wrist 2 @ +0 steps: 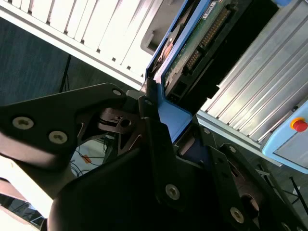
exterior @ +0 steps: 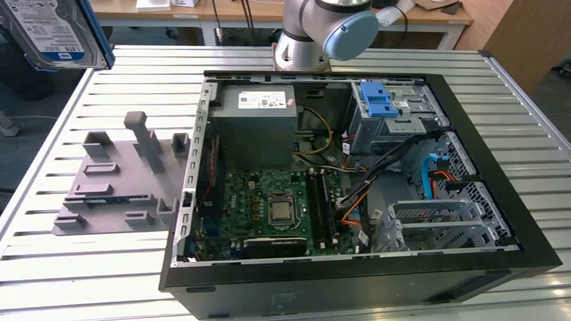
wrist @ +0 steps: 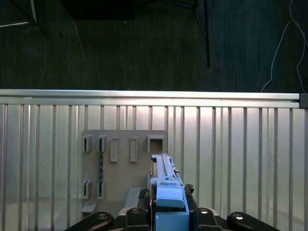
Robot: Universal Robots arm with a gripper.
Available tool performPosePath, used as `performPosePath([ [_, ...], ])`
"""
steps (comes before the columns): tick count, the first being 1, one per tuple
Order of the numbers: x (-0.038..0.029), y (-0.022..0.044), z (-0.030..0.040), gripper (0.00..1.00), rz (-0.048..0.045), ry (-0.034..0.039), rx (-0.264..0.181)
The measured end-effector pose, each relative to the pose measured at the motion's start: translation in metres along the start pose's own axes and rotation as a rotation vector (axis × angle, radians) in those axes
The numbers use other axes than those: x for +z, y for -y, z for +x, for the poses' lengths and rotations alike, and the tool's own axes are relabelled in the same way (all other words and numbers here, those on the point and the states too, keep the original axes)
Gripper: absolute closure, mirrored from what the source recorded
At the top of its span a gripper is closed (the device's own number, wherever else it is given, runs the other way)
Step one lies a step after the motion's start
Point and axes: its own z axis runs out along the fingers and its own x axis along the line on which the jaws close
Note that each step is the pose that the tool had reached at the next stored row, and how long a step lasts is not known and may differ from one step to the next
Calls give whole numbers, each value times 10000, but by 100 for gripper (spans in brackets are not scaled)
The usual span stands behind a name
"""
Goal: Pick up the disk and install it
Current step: 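Pick up the disk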
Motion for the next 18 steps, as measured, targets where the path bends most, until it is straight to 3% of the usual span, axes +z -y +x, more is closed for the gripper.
performPosePath([
  [5,-1,0,1,64,-1,-1,0],
  [13,-4,10,78,64,-5,-1,0],
  [18,-67,27,78,64,-23,1,1],
])
